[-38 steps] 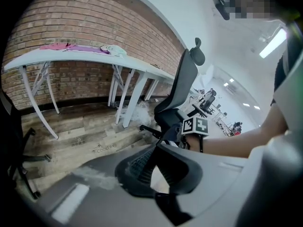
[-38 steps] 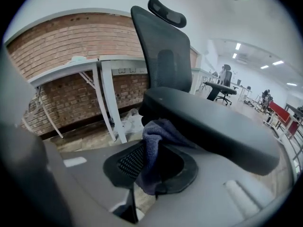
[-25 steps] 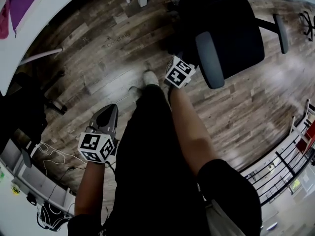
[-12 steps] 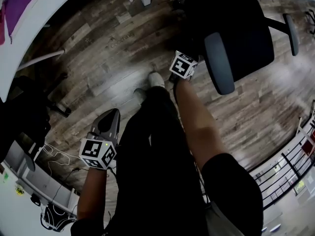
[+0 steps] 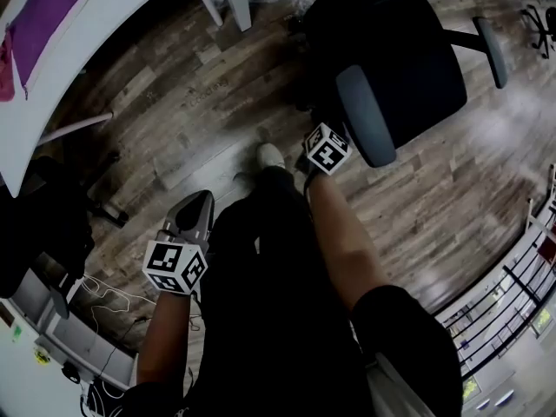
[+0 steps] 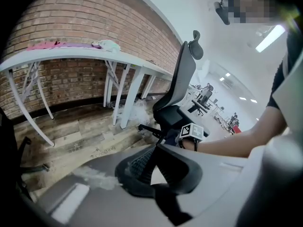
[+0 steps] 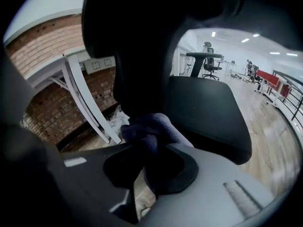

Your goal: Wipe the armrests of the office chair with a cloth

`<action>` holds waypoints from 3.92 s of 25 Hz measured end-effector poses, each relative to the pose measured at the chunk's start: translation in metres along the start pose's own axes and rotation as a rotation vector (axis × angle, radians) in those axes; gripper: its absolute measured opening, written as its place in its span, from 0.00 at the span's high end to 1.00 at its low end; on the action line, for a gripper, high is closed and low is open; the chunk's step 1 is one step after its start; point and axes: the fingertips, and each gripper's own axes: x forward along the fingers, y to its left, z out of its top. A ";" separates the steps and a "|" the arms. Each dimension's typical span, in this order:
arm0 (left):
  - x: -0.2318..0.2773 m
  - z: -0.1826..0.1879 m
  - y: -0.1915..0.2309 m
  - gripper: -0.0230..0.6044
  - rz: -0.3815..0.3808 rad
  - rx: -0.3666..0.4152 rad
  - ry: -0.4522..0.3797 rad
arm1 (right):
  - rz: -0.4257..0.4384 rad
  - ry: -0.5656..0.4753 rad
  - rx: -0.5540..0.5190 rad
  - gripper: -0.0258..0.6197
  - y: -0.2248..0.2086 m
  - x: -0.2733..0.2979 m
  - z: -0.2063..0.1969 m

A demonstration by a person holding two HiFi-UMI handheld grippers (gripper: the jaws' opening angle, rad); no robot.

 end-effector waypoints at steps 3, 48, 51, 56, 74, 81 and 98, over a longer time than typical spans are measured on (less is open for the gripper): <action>-0.012 0.018 -0.009 0.96 -0.020 0.010 -0.008 | 0.025 -0.026 0.032 0.86 0.006 -0.031 0.017; 0.002 0.092 -0.315 0.96 0.183 -0.043 -0.457 | 0.712 -0.336 -0.574 0.86 -0.159 -0.278 0.279; 0.005 0.071 -0.353 0.96 0.233 -0.067 -0.464 | 0.787 -0.320 -0.606 0.86 -0.187 -0.276 0.279; -0.003 0.033 -0.415 0.96 0.294 -0.066 -0.489 | 0.832 -0.266 -0.556 0.86 -0.245 -0.278 0.276; -0.084 -0.160 -0.540 0.96 0.302 -0.081 -0.561 | 0.917 -0.331 -0.545 0.86 -0.361 -0.436 0.199; -0.099 -0.223 -0.596 0.96 0.259 -0.102 -0.569 | 0.957 -0.340 -0.582 0.86 -0.420 -0.518 0.159; -0.055 -0.263 -0.767 0.96 0.284 -0.030 -0.563 | 1.035 -0.379 -0.587 0.86 -0.596 -0.561 0.172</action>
